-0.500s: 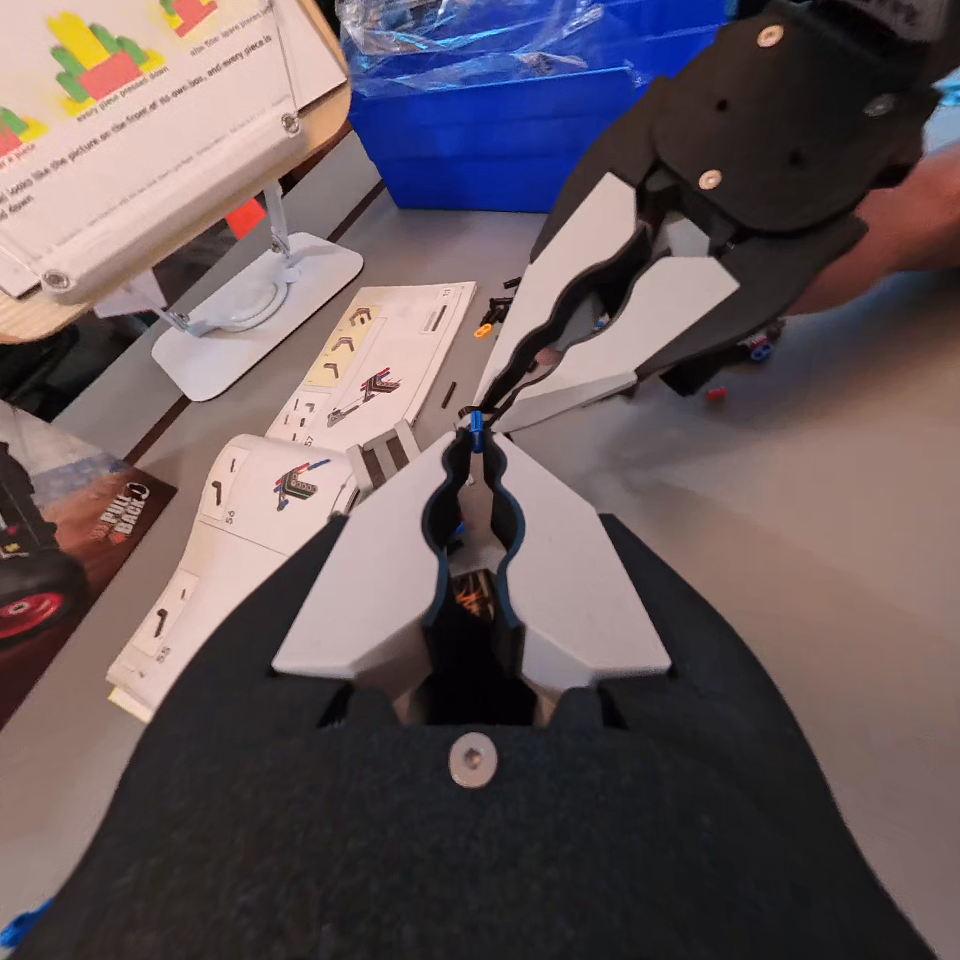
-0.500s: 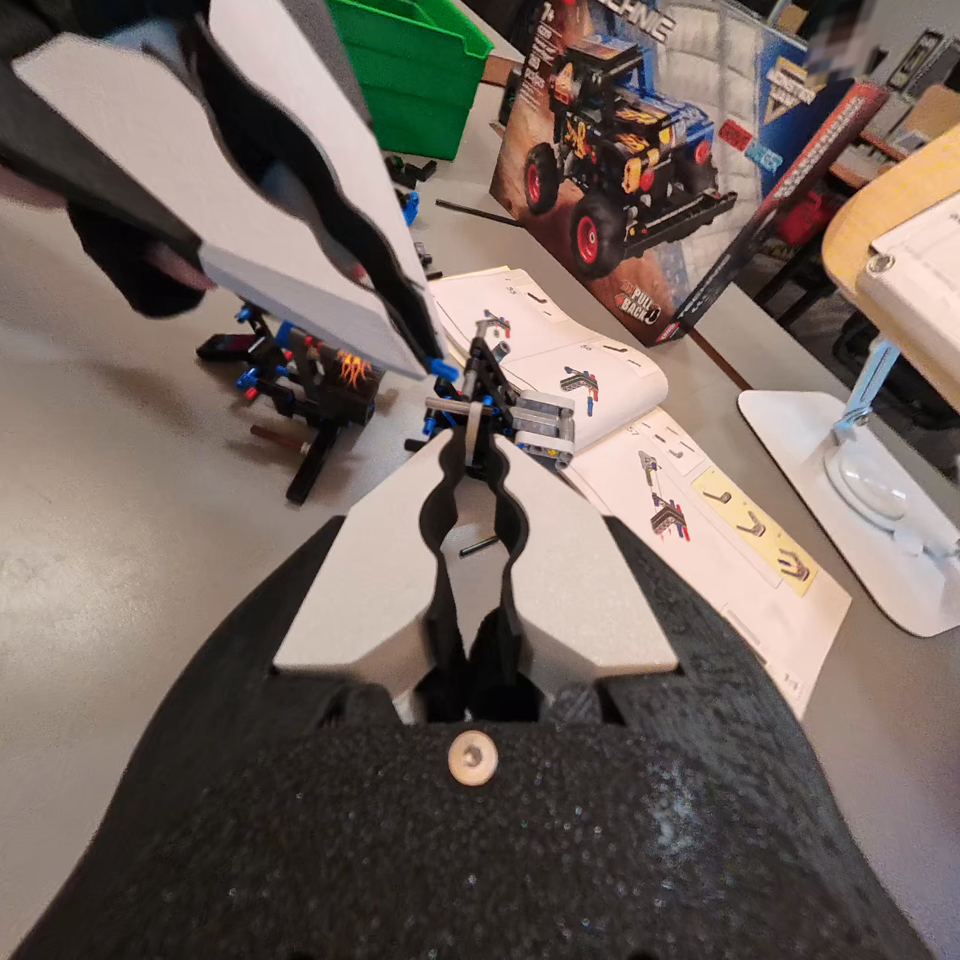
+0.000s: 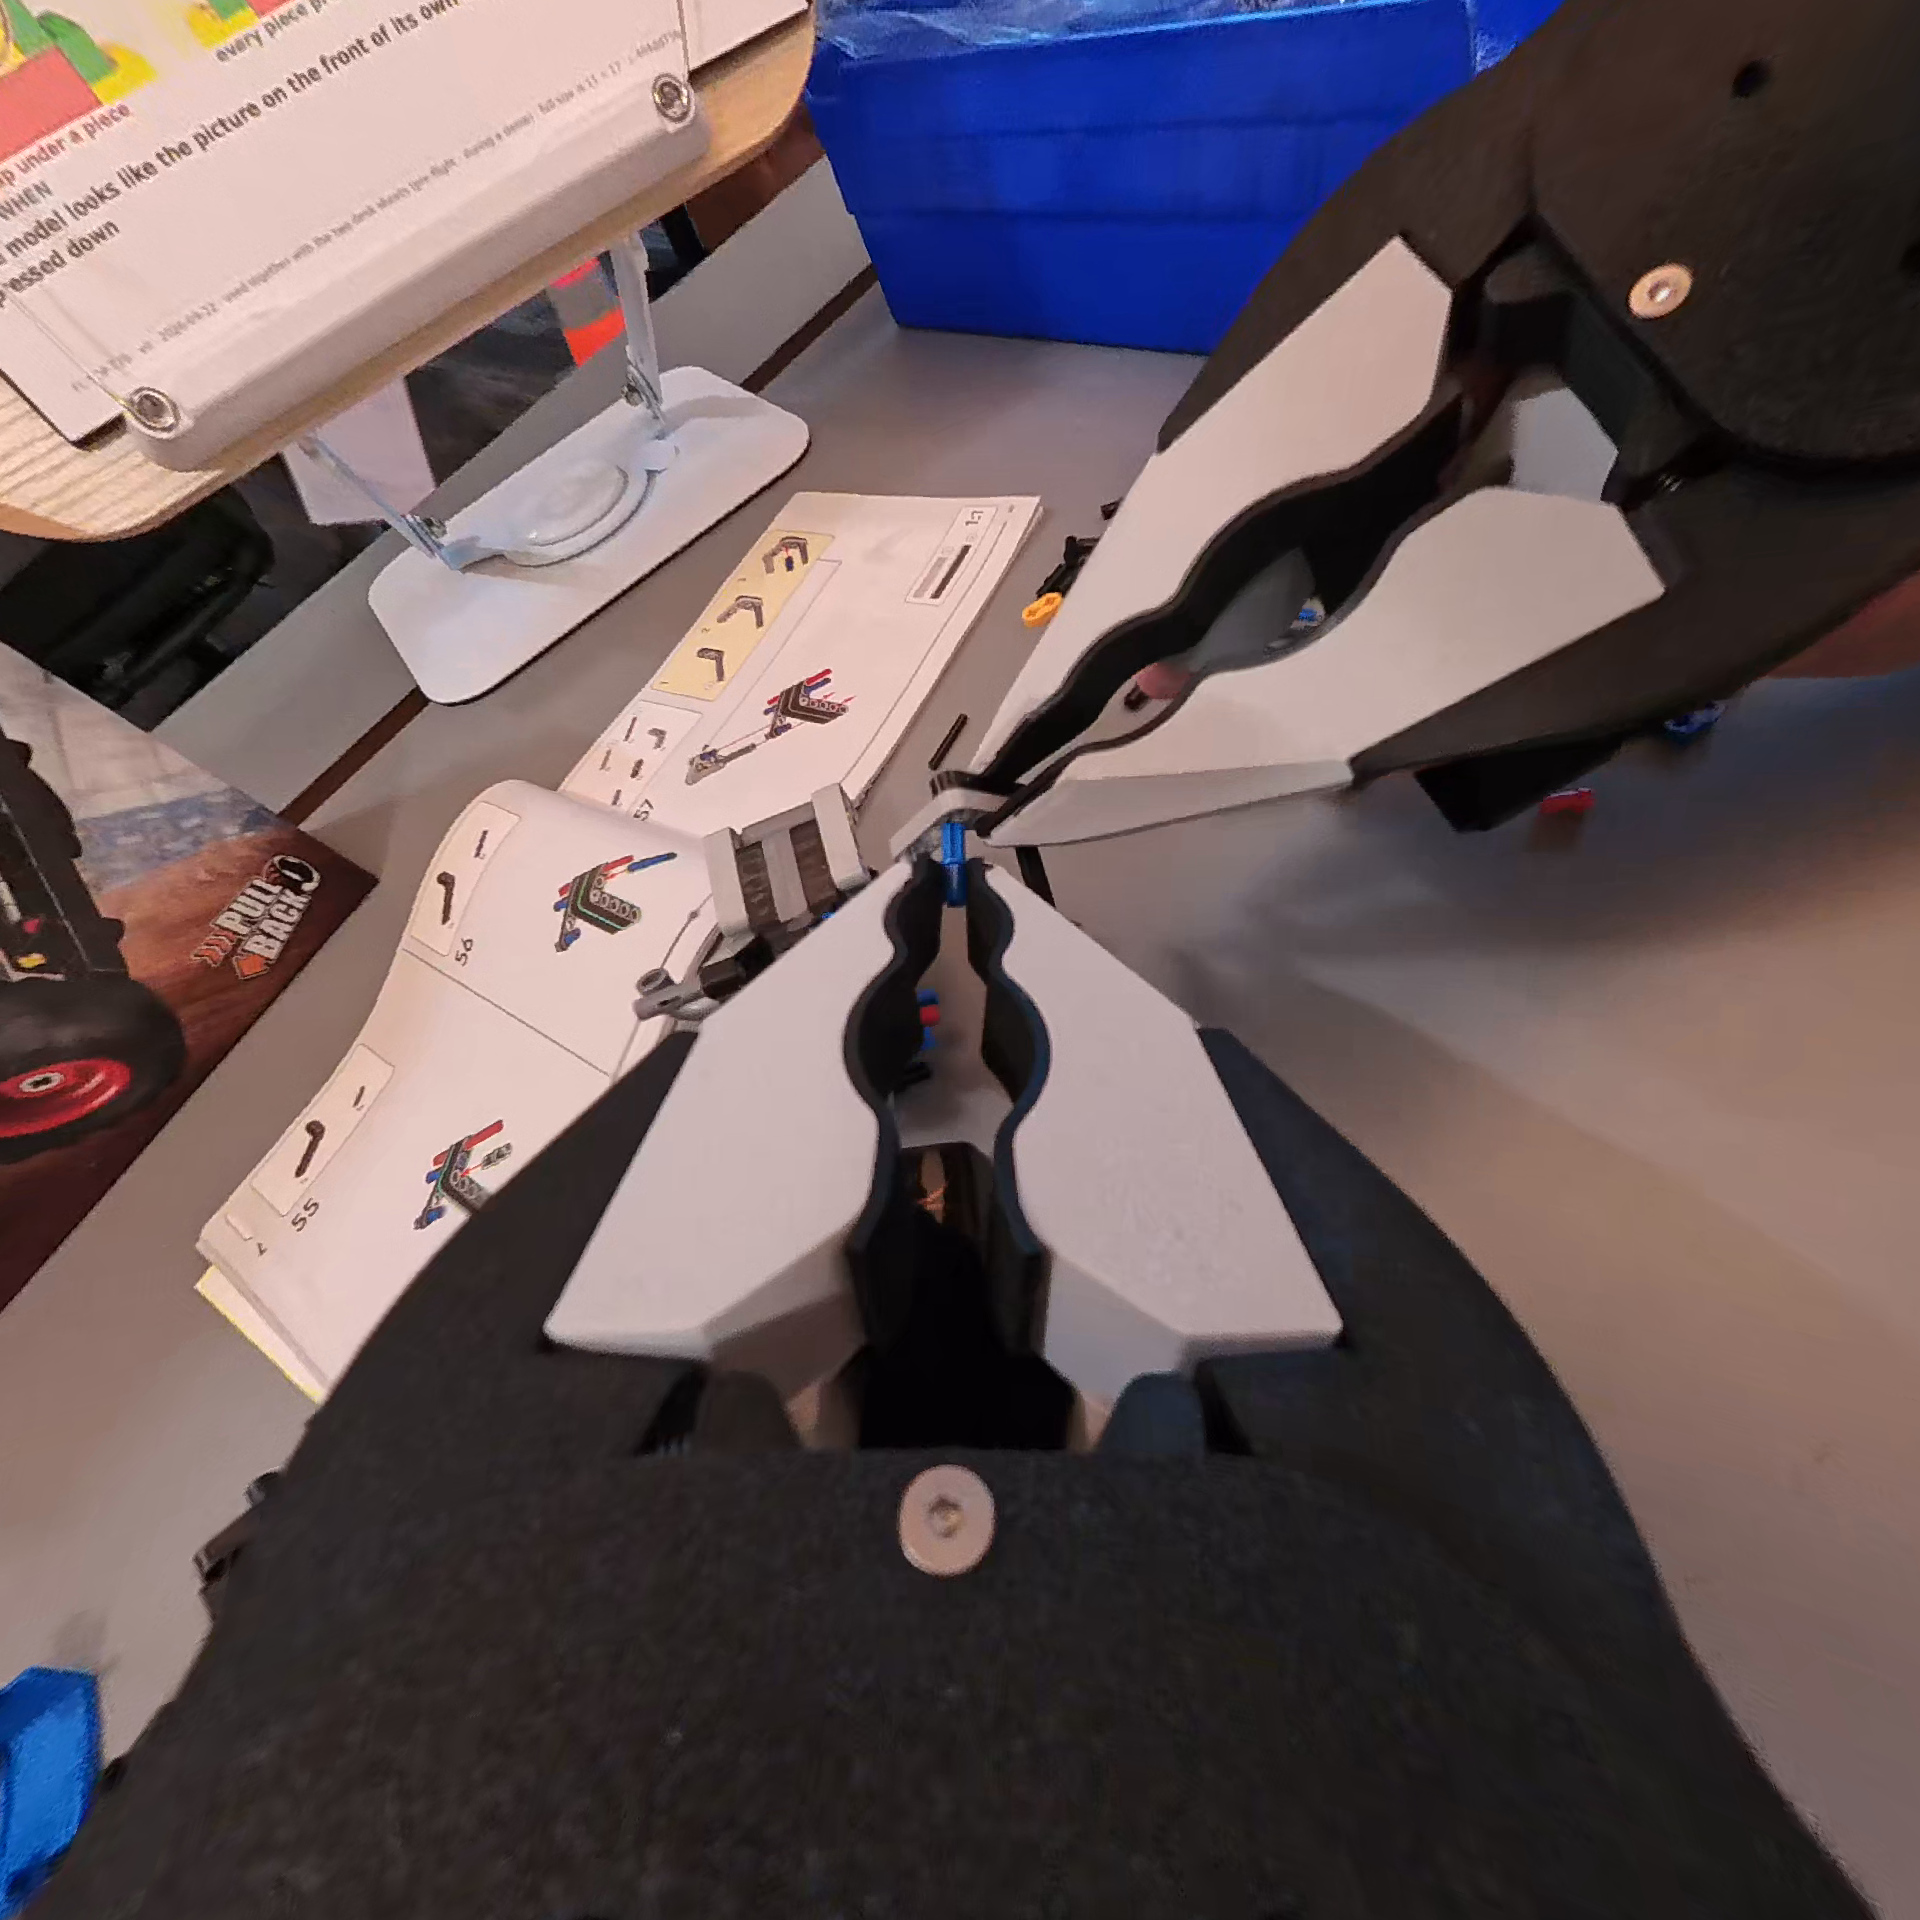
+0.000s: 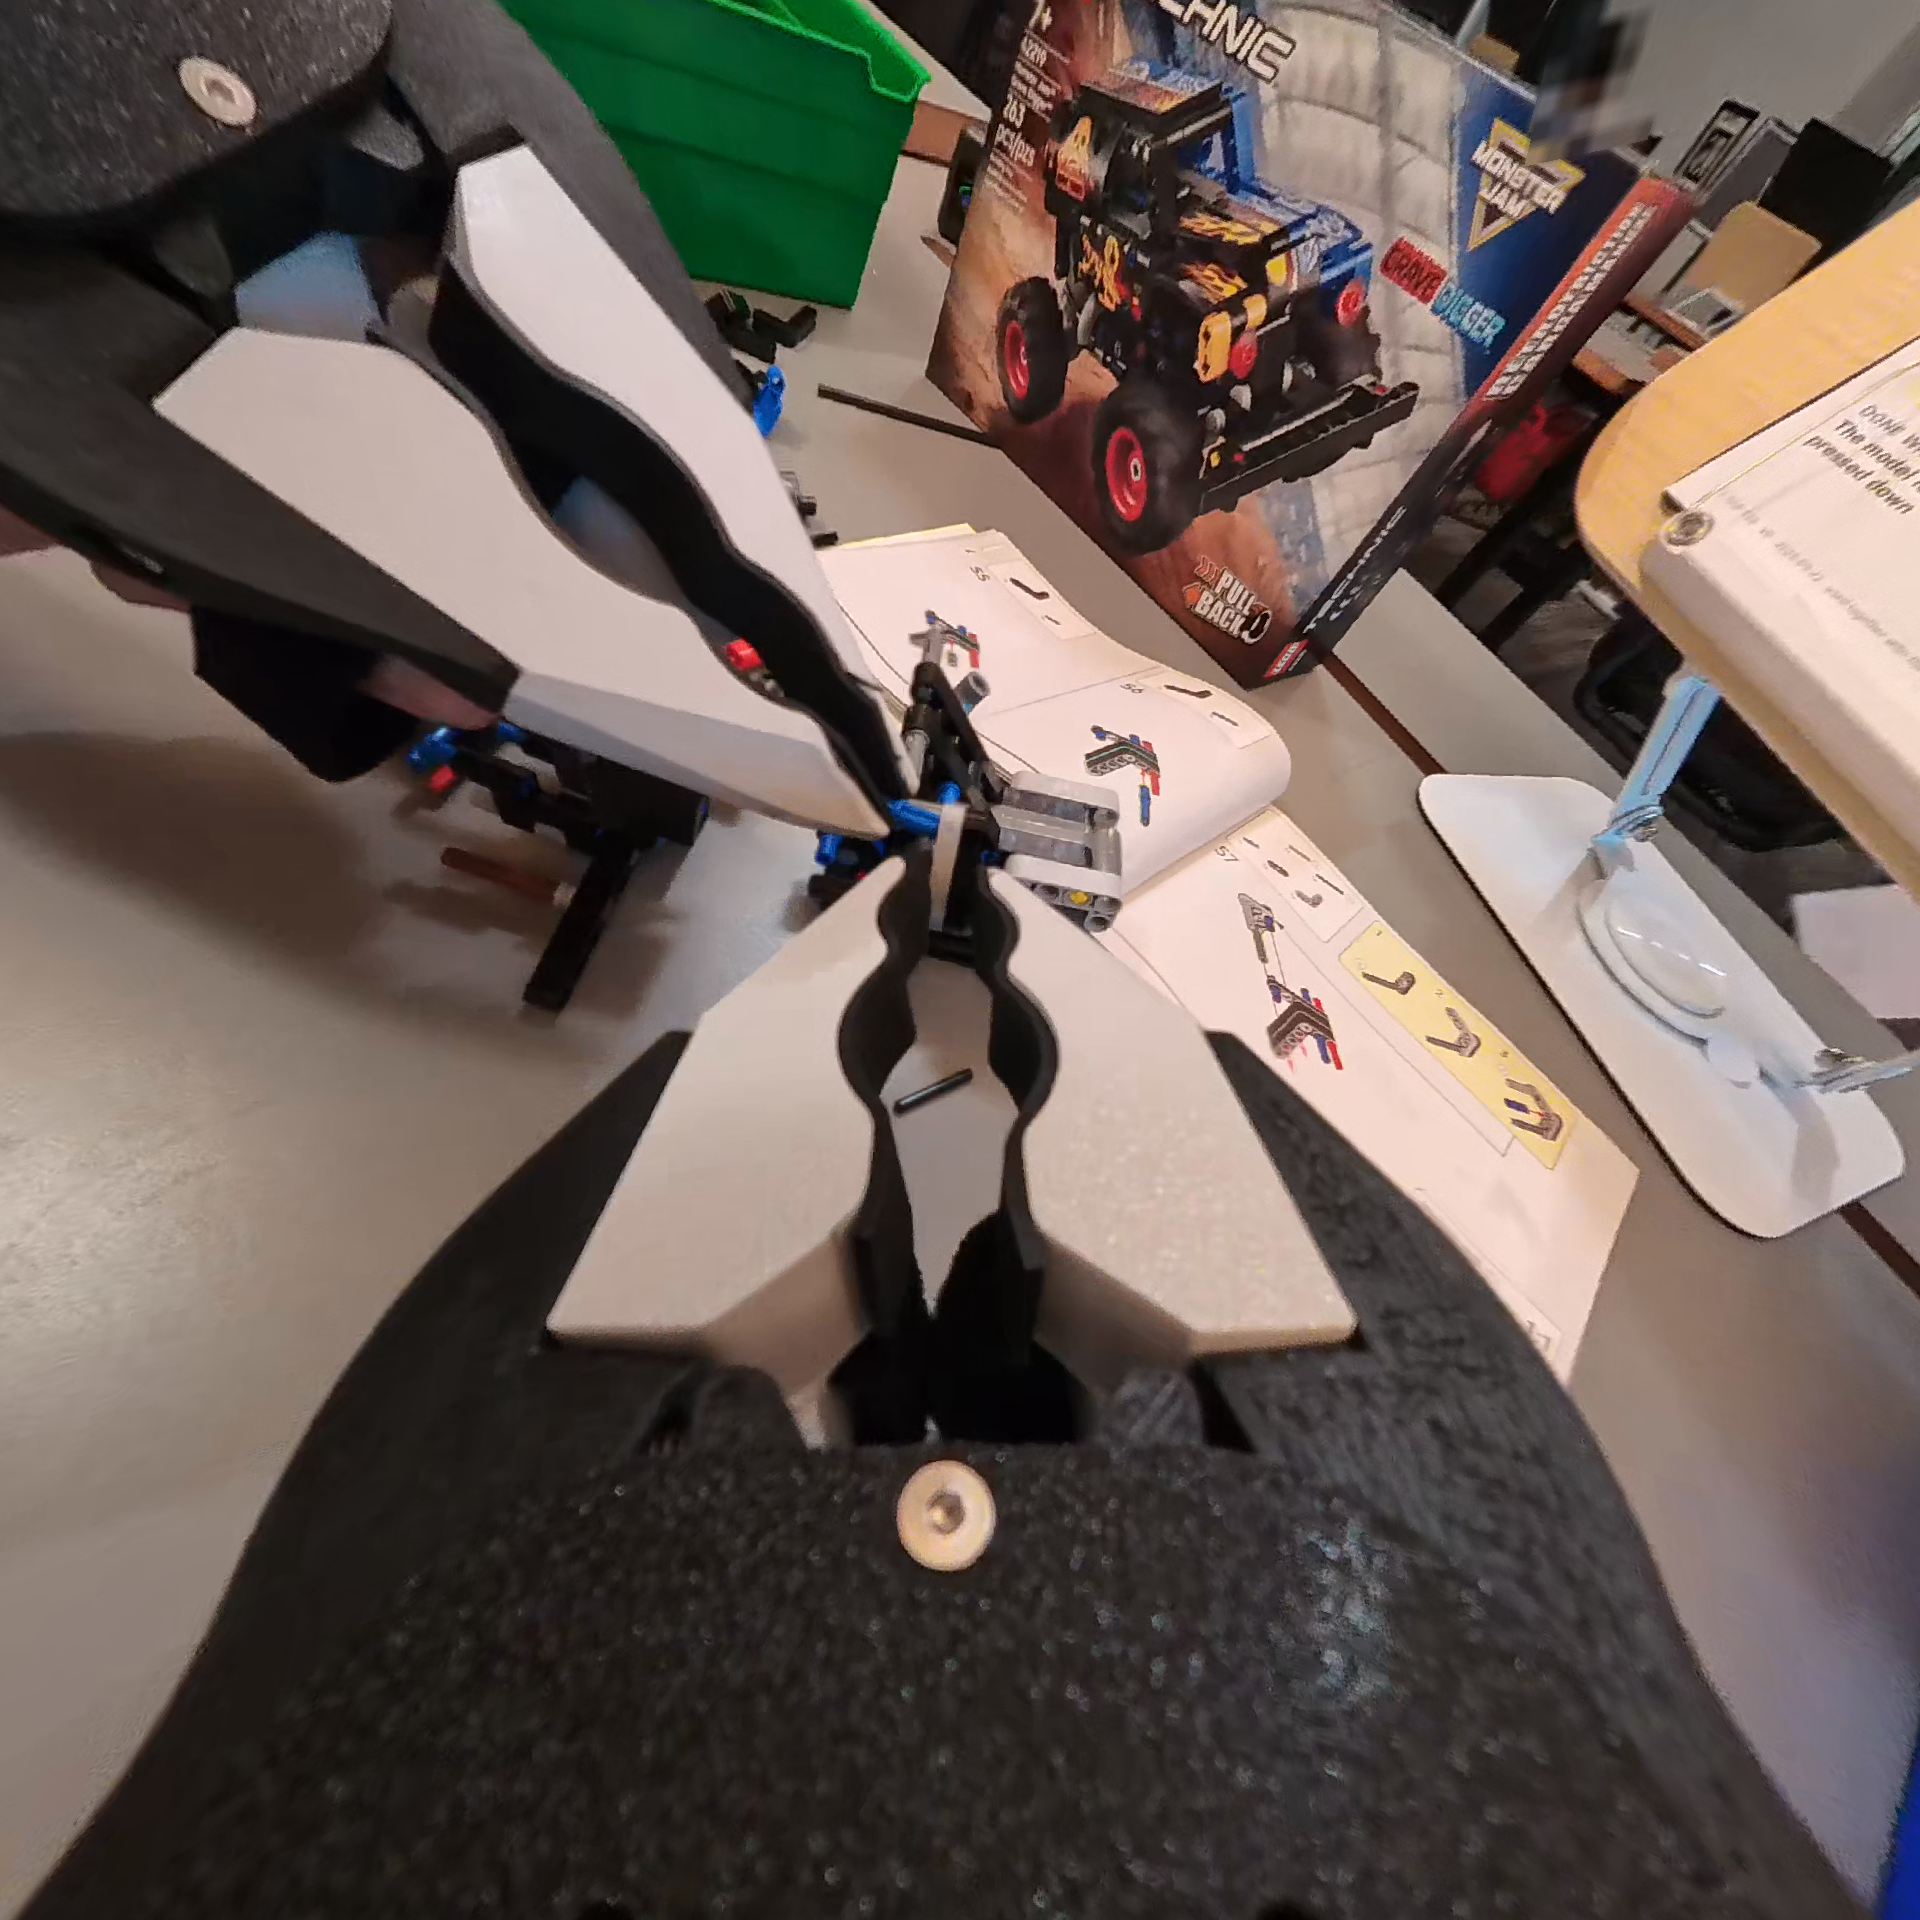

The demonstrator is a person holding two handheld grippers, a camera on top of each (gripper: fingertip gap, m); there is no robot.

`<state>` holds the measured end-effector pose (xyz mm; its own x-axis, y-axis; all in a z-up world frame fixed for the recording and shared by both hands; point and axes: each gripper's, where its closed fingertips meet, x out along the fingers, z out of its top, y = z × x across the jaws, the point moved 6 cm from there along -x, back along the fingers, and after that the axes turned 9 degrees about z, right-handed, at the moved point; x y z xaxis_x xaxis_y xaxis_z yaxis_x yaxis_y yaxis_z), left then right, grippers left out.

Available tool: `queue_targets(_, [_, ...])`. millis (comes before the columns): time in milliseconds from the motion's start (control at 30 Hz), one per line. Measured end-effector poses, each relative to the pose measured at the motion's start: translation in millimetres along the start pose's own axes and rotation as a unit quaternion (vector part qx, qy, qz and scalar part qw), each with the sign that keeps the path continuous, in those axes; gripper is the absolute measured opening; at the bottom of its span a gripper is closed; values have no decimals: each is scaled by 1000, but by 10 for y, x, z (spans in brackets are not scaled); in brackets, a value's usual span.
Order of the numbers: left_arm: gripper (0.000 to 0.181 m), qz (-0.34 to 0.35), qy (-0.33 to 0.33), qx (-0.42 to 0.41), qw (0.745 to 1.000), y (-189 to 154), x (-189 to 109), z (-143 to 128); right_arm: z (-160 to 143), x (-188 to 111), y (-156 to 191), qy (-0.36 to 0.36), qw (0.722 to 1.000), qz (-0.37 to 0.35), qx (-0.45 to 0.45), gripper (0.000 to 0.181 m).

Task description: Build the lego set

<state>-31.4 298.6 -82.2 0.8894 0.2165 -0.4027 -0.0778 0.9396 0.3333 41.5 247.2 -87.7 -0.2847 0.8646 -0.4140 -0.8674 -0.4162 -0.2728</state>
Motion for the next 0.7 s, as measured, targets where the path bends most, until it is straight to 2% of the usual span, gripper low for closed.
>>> queue_targets(500, [2, 8, -7, -17, 1000, -10, 36, -29, -34, 49, 12, 13, 1000, -18, 1, 6])
queue_targets(700, [2, 33, -16, 14, 999, -38, 44, -36, -35, 43, 6, 11, 1000, -14, 14, 6])
